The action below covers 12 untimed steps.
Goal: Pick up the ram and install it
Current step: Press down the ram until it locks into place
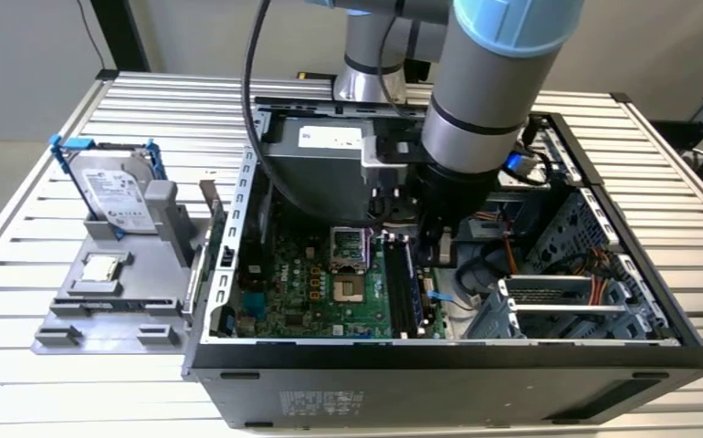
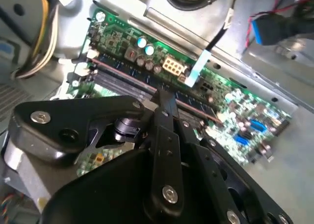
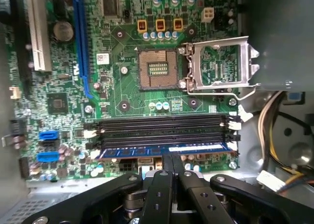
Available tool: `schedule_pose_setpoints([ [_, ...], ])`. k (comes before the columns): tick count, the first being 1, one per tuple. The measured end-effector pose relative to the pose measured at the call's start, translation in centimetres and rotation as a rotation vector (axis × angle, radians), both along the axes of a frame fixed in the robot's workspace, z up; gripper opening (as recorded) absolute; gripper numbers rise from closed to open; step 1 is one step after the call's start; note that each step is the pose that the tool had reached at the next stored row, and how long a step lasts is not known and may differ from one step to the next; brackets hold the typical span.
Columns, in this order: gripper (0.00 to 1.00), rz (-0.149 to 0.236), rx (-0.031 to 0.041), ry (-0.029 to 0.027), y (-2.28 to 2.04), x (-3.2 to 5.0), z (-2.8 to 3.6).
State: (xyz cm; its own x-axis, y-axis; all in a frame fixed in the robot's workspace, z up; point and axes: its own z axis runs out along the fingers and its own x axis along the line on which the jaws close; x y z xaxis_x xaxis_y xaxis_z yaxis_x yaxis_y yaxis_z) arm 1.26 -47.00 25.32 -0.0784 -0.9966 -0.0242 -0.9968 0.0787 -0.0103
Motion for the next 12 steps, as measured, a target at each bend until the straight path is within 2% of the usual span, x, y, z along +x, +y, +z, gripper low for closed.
schedule_pose_setpoints([
  [6,0.0,0.0,-0.0003,0.0001,0.0,0.0,2.74],
  [7,0.0,0.0,-0.0005,0.0001,0.0,0.0,3.01],
  [8,0.0,0.0,0.0015,0.0022,0.01,-0.05,2.99],
  [12,0.0,0.0,0.0021,0.0027,0.01,-0.07,3.0],
])
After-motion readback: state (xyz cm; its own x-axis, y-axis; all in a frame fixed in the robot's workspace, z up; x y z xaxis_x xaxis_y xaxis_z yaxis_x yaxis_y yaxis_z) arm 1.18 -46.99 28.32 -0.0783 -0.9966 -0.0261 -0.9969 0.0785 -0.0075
